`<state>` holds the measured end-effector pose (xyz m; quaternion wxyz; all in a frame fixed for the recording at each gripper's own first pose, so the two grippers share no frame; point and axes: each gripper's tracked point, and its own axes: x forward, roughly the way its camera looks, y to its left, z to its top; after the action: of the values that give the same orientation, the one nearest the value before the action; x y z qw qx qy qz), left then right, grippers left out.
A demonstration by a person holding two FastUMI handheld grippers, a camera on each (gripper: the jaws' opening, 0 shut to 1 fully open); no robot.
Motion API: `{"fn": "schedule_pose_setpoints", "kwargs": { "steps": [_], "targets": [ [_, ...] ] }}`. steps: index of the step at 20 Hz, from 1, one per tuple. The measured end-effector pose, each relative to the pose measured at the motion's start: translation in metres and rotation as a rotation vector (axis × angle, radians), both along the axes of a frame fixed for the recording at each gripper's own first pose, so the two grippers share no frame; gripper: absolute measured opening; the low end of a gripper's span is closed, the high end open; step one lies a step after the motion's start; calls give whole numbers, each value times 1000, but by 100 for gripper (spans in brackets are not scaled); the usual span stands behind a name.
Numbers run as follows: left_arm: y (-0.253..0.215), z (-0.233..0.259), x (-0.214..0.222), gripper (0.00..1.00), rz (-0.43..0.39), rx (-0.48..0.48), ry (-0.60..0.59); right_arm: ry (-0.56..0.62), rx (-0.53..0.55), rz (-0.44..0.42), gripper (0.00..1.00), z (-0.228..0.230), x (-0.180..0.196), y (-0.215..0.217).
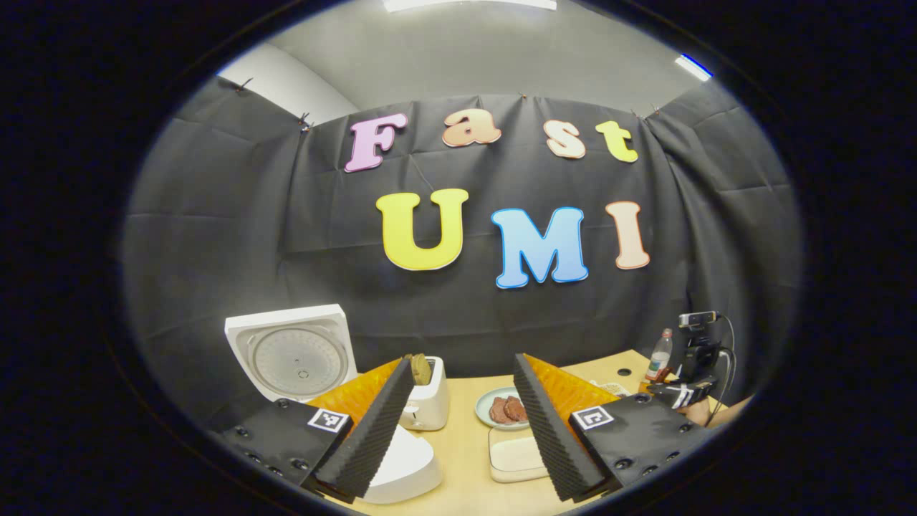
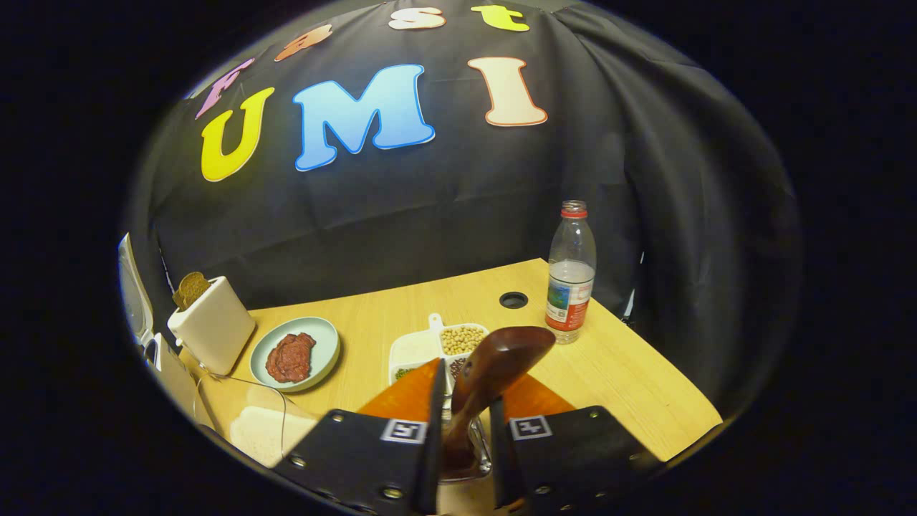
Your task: Close the left gripper, press the button to open the rice cooker; take a wooden spoon from the chopstick holder with the right hand, scoop a spoonful of rice and pour it into the rice cooker, then put the wooden spoon back into the chopstick holder.
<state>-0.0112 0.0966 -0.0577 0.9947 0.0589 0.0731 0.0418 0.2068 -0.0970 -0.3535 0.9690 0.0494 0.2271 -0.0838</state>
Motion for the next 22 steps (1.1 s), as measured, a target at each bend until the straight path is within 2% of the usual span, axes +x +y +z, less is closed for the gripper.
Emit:
{"fn": "schedule_pose_setpoints", "kwargs": {
  "steps": [2, 3, 5, 7, 8, 9, 12, 15, 17, 20, 22],
  "targets": [
    [-4, -1, 5, 96, -19, -21, -6, -6, -59, -56, 99, 9, -11, -23],
    [-6, 1, 8, 96, -29, -27, -12, -17, -57, -76, 96, 16, -16, -30],
    [-8, 4, 13, 98, -45, -38, -23, -39, -64, -109, 97, 38, -42, -46],
    [-4, 6, 19, 99, -55, -49, -27, -81, -86, -104, 97, 69, -61, -47],
    [0, 6, 21, 96, -55, -56, -27, -104, -90, -92, 97, 85, -68, -44],
    [5, 8, 25, 99, -53, -70, -30, -121, -82, -74, 96, 100, -73, -38],
    [28, 9, 34, 99, -19, -108, -15, -171, -44, -10, 96, 141, -82, -7],
    [55, 23, 39, 96, 16, -105, -26, -231, -57, 82, 96, 185, -82, 29],
    [73, 35, 40, 98, 33, -89, -45, -257, -51, 130, 96, 206, -81, 49],
    [104, 53, 44, 96, 62, -67, -70, -302, -35, 150, 96, 233, -78, 67],
    [138, 69, 53, 96, 126, -73, -77, -316, -41, 163, 96, 243, -77, 77]
  ]
}}
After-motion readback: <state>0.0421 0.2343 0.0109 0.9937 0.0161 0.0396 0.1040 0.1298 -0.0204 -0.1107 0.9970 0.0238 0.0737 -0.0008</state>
